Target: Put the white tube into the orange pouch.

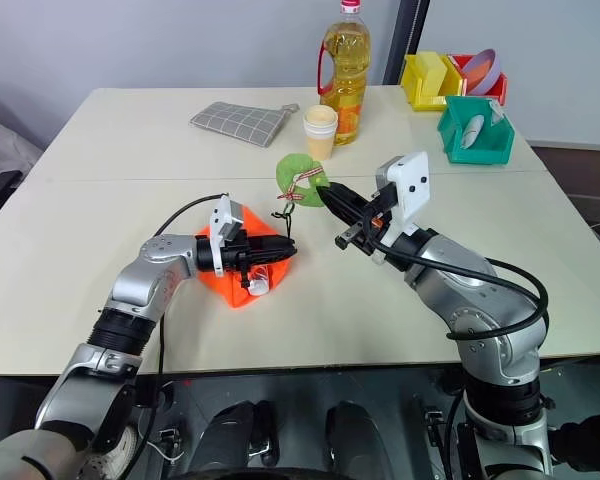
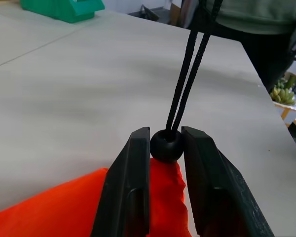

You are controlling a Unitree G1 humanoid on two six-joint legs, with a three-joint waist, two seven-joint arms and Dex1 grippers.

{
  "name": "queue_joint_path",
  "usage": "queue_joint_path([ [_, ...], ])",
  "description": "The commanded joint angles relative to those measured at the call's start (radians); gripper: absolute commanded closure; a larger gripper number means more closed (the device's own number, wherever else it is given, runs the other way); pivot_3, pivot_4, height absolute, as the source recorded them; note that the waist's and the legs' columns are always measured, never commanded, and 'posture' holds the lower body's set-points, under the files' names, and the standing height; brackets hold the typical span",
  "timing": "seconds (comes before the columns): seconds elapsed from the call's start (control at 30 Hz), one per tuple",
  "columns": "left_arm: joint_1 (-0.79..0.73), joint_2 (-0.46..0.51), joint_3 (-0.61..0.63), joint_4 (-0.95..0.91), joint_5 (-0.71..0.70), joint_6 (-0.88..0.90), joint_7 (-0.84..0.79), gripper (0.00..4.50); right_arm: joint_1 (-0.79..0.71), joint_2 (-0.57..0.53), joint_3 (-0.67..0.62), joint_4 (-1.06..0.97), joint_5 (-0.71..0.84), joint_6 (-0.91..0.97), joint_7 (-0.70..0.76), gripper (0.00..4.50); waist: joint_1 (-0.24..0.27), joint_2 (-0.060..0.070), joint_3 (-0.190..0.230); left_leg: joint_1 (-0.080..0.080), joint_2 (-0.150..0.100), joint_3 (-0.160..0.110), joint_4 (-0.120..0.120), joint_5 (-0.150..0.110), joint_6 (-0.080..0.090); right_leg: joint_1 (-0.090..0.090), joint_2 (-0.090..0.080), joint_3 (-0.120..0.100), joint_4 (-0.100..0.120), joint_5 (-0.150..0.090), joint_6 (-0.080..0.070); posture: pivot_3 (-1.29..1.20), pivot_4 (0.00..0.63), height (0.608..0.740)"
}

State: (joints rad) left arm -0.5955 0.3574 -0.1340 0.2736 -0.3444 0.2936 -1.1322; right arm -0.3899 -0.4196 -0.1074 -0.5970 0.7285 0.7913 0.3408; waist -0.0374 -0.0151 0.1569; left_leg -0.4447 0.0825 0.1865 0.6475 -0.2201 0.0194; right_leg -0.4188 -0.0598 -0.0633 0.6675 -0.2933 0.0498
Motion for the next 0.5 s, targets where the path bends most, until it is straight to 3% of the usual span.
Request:
queue_joint_path([
  [0.03,-0.009,0.003,0.014,-0.018,-0.007,-0.014,-0.005,4.24,-0.010,-0.010,-0.015,-0.041,0.006,-0.026,0.003,4.50,0.000,0.000,0.000,0.000,0.000,0.000,0.000,0.000,0.000,0.000,0.000,0.000,0.000,0.000,0.000,0.00,0.150,0.740],
  [0.27,0.005,0.058,0.010,-0.032,0.009,-0.033,-0.037,4.24,-0.012,-0.017,-0.023,-0.024,-0.016,-0.032,-0.005,4.50,-0.001,0.000,0.000,0.000,0.000,0.000,0.000,0.000,0.000,0.000,0.000,0.000,0.000,0.000,0.000,0.00,0.150,0.740],
  [0.5,0.095,0.217,-0.002,-0.112,0.028,-0.033,-0.130,4.24,-0.001,-0.052,-0.058,0.040,-0.085,-0.057,-0.023,4.50,-0.005,0.000,0.000,0.000,0.000,0.000,0.000,0.001,-0.001,0.000,0.000,0.000,0.000,0.000,0.000,0.00,0.150,0.740],
])
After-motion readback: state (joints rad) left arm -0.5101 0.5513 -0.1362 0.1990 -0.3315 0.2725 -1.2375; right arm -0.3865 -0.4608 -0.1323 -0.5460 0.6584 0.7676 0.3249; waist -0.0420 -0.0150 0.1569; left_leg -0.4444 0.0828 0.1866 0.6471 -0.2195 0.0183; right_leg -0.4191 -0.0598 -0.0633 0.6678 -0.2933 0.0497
